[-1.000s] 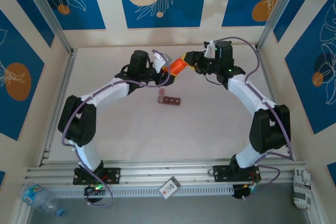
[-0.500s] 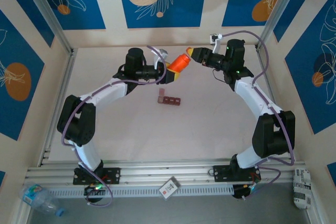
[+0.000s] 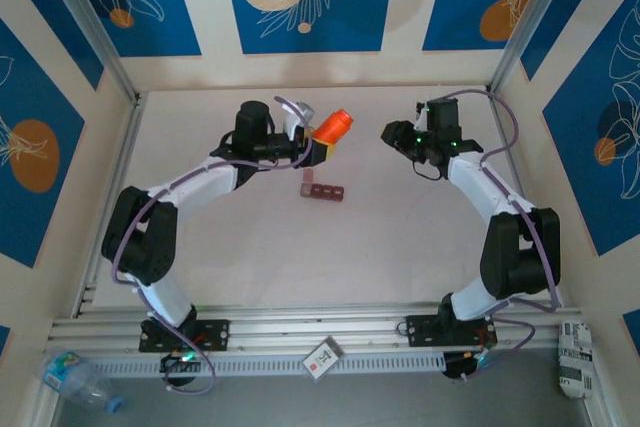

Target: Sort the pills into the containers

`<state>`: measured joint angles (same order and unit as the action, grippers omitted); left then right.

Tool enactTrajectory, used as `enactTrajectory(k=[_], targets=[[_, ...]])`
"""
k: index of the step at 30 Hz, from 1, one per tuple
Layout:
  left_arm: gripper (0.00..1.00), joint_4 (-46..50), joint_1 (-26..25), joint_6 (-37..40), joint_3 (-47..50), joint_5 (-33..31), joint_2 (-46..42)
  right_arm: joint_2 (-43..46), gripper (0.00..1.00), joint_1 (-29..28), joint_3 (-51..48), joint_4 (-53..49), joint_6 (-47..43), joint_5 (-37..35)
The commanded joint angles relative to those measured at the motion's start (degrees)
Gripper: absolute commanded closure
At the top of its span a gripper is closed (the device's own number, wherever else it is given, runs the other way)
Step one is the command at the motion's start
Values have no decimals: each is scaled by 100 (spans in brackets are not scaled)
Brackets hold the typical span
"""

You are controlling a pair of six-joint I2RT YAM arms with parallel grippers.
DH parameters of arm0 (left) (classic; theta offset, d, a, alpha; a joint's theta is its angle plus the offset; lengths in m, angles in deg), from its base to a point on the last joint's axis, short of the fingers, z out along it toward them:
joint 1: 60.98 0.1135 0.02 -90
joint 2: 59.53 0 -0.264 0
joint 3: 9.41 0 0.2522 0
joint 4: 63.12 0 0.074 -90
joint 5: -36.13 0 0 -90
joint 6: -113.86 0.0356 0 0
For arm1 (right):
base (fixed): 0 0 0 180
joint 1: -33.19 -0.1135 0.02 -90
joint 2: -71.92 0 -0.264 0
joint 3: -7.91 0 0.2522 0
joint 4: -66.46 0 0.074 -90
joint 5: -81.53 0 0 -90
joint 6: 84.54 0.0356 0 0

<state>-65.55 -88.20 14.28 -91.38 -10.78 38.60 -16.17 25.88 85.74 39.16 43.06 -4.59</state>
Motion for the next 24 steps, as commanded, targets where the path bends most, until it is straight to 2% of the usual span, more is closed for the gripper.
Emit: enactTrajectory(k=[1, 11, 18, 21, 24], targets=[[100, 137, 59, 303, 144, -344, -289, -301, 61, -82, -79, -689, 55, -877], [100, 307, 106, 300, 469, -678, -516, -1132, 61, -573, 132, -1350, 732, -1944], [100, 162, 114, 252, 766, -1152, -799, -1430, 59, -818, 41, -1511, 1139, -2185], [100, 297, 114, 273, 806, -1352, -884, -1439, 52, -857, -52, -1508, 1256, -2144], [100, 401, 116, 225, 853, -1604, -959, -1458, 39, -886, -57, -1533, 1289, -2083]])
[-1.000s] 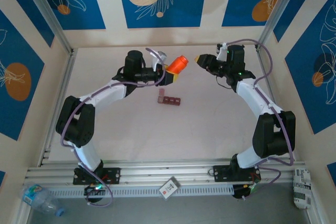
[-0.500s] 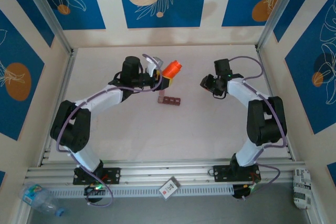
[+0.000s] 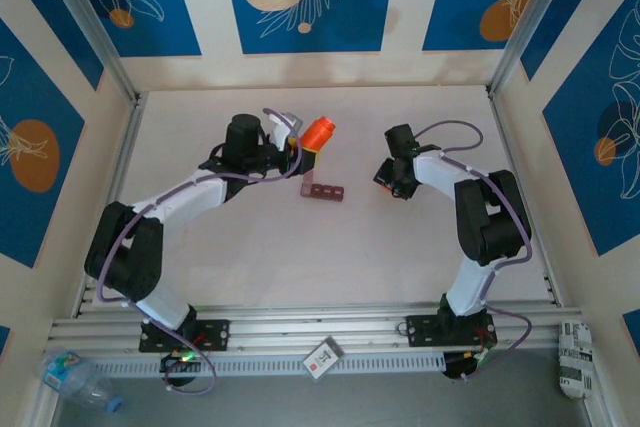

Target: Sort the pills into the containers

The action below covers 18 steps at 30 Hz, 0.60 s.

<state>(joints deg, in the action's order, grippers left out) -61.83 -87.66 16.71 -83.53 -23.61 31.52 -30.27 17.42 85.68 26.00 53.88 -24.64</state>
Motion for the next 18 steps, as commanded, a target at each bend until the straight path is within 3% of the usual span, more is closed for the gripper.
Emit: enactTrajectory(k=[1, 4, 9, 18], targets=[[100, 58, 61, -27, 100, -404, -282, -49, 36, -46, -33, -231, 186, -58], [100, 52, 62, -117, 231, -614, -391, -2, 28, -60, 86, -316, 115, 34], [100, 232, 59, -287, 296, -798, -502, 304, 27, -204, 384, -399, 4, 259], [100, 625, 40, -139, 527, -715, -705, 138, 41, -393, 938, -421, -424, 1219]])
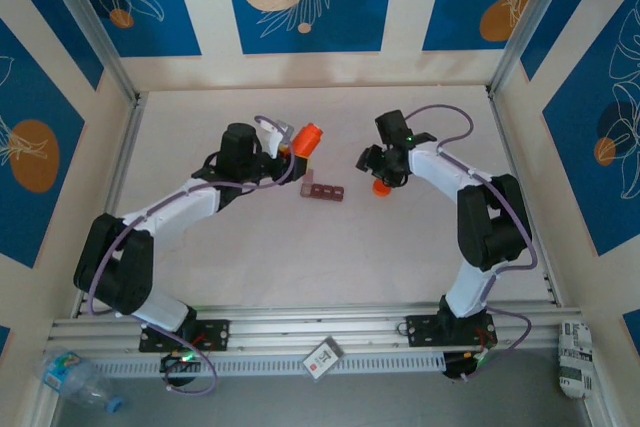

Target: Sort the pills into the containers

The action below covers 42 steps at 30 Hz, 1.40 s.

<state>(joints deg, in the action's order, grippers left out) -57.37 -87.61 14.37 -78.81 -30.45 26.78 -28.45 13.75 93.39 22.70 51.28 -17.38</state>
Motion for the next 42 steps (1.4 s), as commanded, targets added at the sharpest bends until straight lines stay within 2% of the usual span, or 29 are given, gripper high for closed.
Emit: enactTrajectory(k=[1, 6, 9, 14, 23, 31, 42], targets=[[100, 270, 35, 156, 52, -48, -257, -109, 44, -31, 214, -84, -209, 580], [100, 761, 45, 571, -58, -210, -374, -490, 67, -44, 418, 54, -376, 996], [100, 871, 51, 701, -83, -302, -379, -719, 76, -56, 553, 156, -394, 1252], [100, 856, 50, 680, -16, -377, -316, -1158, 82, -155, 894, 140, -552, 1456], [100, 704, 46, 583, 297, -711, -377, -1800, 83, -184, 1489, -122, -847, 1593], [100, 831, 41, 565, 426, -966, -518, -1869, 84, -253, 1249, 75, -828, 1778], [100, 858, 45, 599, 379, -999, -465, -1813, 85, -433, 938, 122, -847, 1805]])
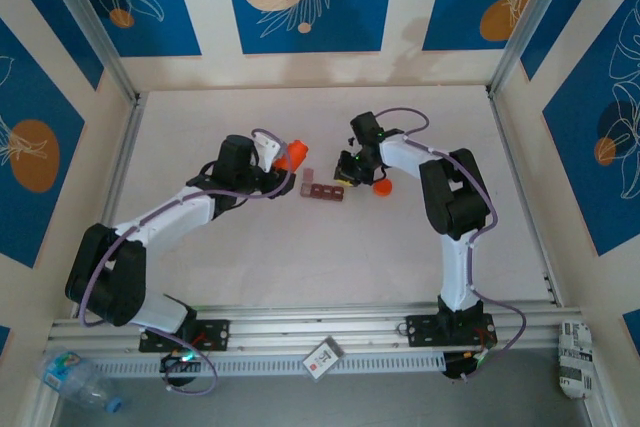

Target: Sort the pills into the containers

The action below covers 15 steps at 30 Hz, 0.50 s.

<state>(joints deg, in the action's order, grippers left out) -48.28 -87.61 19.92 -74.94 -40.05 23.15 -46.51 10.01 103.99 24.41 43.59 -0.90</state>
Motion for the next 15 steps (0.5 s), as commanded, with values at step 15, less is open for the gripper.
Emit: enactTrajectory(k=[15], targets=[[100, -48, 43, 43, 0, 0, -117, 399, 85, -240, -628, 44, -15, 300]])
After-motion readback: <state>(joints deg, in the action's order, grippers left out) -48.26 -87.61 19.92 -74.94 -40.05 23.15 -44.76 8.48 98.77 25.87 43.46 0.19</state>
